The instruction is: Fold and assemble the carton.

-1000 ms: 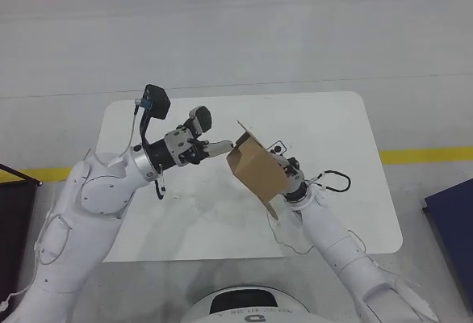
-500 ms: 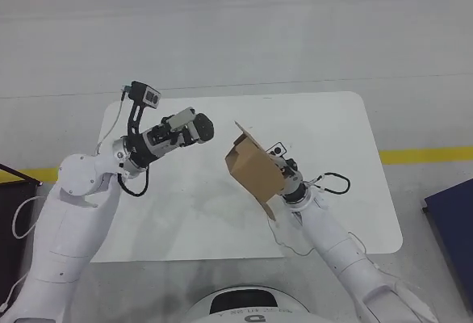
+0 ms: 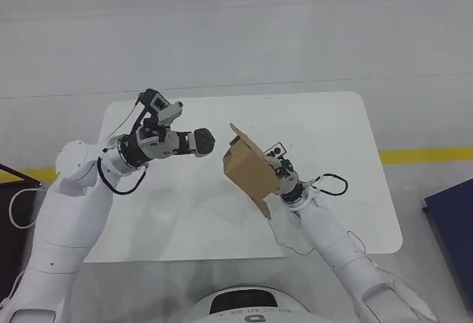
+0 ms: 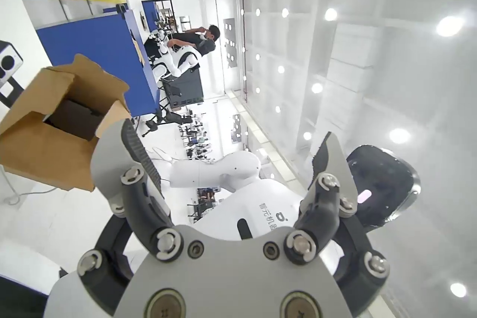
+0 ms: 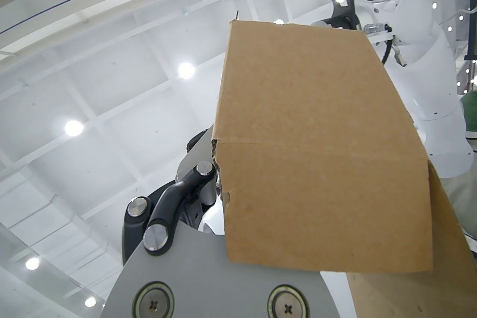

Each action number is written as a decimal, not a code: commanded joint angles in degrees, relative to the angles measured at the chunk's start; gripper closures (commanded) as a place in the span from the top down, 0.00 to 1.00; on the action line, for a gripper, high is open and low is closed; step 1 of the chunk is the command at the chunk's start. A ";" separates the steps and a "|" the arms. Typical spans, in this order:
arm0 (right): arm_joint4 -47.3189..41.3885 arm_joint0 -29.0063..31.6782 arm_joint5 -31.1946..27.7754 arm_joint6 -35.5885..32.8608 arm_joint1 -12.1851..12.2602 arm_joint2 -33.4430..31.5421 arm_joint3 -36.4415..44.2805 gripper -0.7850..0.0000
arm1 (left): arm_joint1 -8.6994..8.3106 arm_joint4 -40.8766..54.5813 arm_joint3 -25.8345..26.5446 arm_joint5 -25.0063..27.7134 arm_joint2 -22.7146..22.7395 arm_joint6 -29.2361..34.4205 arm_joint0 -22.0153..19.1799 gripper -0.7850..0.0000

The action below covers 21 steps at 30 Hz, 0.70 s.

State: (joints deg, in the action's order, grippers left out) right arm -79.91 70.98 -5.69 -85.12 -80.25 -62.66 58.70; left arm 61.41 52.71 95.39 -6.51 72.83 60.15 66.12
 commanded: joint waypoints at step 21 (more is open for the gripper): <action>7.59 3.25 -1.79 3.02 0.27 -0.70 5.12 0.00 | 2.51 11.16 -12.02 -13.15 -9.25 0.39 -6.75 1.00</action>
State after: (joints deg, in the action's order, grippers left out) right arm -72.28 74.14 -7.58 -81.99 -79.99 -63.26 63.74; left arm 63.80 63.83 83.83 -19.45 64.05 60.32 59.57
